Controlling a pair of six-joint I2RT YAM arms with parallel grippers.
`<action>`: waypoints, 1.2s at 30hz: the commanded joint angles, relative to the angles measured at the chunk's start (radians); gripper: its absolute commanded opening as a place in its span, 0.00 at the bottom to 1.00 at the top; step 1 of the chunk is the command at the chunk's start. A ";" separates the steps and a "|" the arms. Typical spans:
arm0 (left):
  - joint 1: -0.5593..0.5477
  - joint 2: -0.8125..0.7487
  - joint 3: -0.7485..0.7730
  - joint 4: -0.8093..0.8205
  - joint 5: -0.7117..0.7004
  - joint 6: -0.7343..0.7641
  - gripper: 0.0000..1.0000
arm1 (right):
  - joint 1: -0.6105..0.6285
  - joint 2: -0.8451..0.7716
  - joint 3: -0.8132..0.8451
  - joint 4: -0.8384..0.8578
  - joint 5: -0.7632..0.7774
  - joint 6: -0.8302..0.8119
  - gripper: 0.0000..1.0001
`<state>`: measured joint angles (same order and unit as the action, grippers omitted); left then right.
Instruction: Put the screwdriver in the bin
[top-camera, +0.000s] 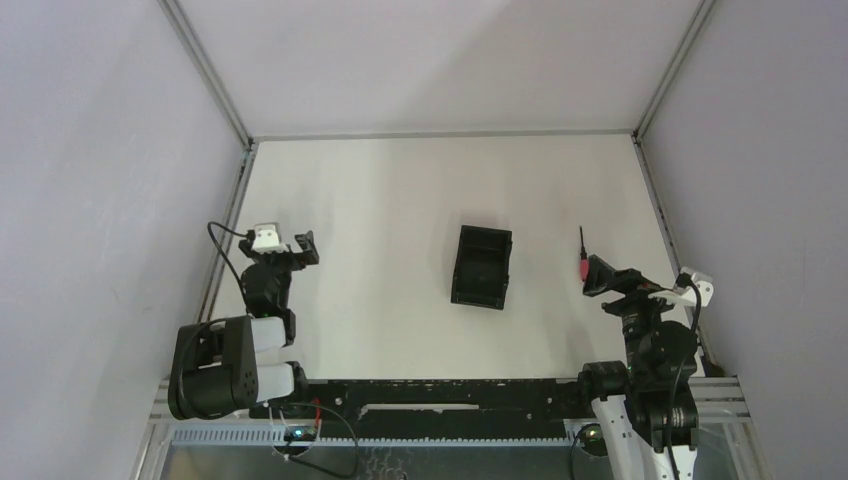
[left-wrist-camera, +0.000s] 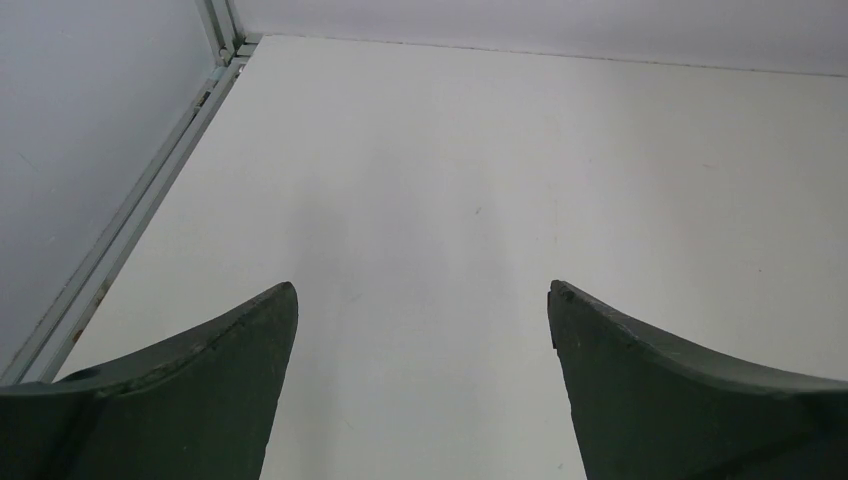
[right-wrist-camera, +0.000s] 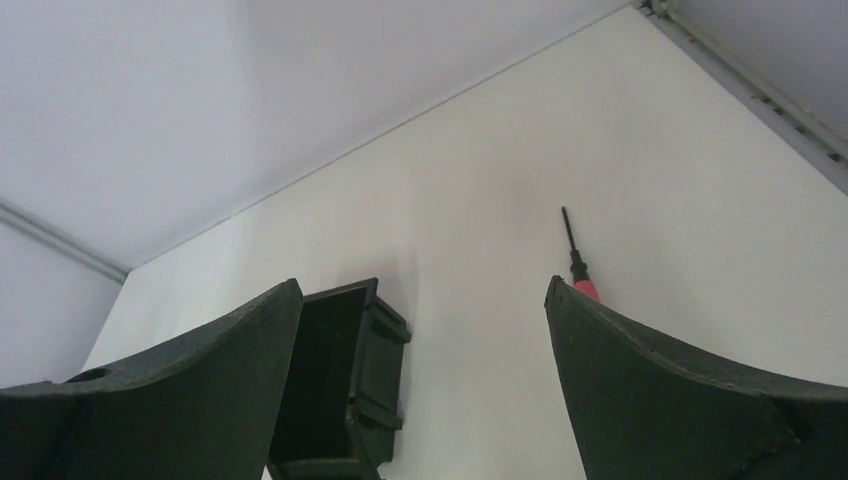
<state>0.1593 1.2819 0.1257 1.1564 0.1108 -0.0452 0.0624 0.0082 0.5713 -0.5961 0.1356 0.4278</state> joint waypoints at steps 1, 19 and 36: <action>-0.006 -0.015 0.019 0.015 -0.004 0.013 1.00 | 0.005 -0.066 0.014 0.057 0.074 0.019 1.00; -0.010 -0.015 0.020 0.012 -0.008 0.016 1.00 | -0.116 1.251 0.768 -0.434 -0.053 -0.230 1.00; -0.010 -0.015 0.020 0.011 -0.009 0.017 1.00 | -0.153 1.798 0.645 -0.231 -0.013 -0.289 0.82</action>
<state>0.1558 1.2819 0.1257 1.1488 0.1081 -0.0448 -0.0902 1.7660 1.2106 -0.9035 0.0784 0.1608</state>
